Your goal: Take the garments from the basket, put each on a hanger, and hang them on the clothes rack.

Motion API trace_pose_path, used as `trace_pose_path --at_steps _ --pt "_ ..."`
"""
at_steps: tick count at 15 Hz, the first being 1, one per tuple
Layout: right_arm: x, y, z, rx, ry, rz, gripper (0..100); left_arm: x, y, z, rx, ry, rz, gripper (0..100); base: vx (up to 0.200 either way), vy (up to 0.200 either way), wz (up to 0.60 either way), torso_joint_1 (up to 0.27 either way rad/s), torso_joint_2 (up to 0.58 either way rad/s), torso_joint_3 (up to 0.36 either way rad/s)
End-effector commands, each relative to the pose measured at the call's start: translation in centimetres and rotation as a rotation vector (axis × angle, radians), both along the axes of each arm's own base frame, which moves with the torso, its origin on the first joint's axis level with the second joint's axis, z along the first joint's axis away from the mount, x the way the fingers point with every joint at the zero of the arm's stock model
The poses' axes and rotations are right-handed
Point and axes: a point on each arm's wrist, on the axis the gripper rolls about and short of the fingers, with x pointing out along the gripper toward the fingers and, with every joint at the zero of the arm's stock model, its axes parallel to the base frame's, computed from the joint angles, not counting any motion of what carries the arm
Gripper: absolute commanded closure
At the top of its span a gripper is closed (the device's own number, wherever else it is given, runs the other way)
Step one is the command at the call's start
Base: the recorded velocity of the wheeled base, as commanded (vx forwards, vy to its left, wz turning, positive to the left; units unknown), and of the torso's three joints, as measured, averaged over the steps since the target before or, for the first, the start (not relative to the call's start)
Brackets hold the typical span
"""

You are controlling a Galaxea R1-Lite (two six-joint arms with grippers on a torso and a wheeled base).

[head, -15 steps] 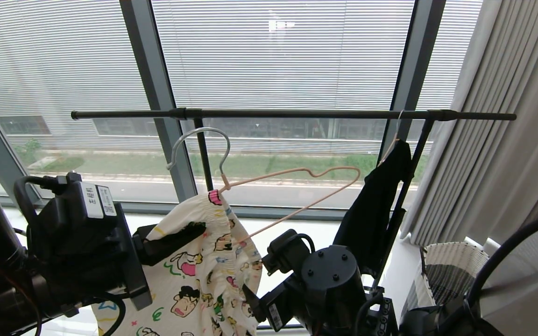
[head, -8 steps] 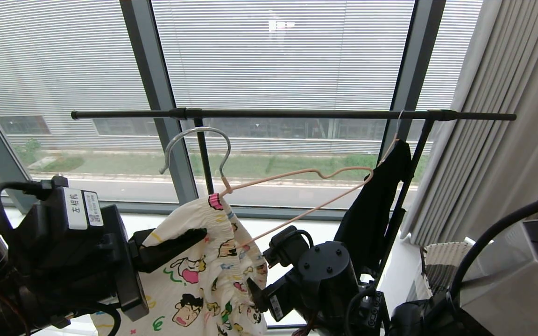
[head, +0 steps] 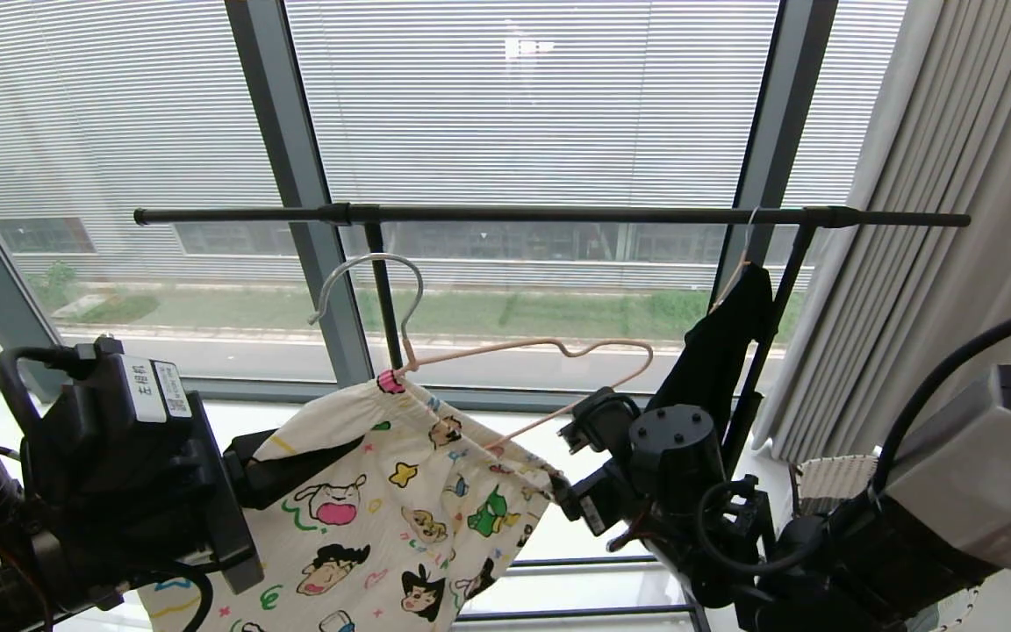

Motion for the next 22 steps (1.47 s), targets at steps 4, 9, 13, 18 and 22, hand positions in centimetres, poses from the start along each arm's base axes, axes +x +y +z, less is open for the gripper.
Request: trace_pose_path --at_steps 4,9,13,18,22 --pt "2.5 -3.0 1.6 -0.022 -0.050 -0.089 0 -0.1 0.7 -0.9 0.026 0.015 0.034 100 0.000 0.000 0.00 0.000 0.00 0.000" --pt "3.2 -4.1 2.6 -0.019 -0.079 -0.120 0 -0.1 1.5 -2.2 0.088 0.021 0.074 100 0.000 0.000 0.00 0.000 0.00 0.000" --pt "3.4 -4.5 3.1 -0.018 -0.092 -0.129 0 -0.5 2.1 -3.6 0.124 0.058 0.095 100 0.000 0.000 0.00 0.000 0.00 0.000" --pt "3.2 -5.0 4.7 0.000 -0.128 -0.106 0 0.4 2.0 -5.4 0.152 0.155 0.099 100 0.000 0.000 0.00 0.000 0.00 0.000" --pt "3.0 -5.5 5.9 0.002 -0.159 -0.093 0 1.8 2.1 -7.2 0.240 0.240 0.280 100 0.000 0.000 0.00 0.000 0.00 0.000"
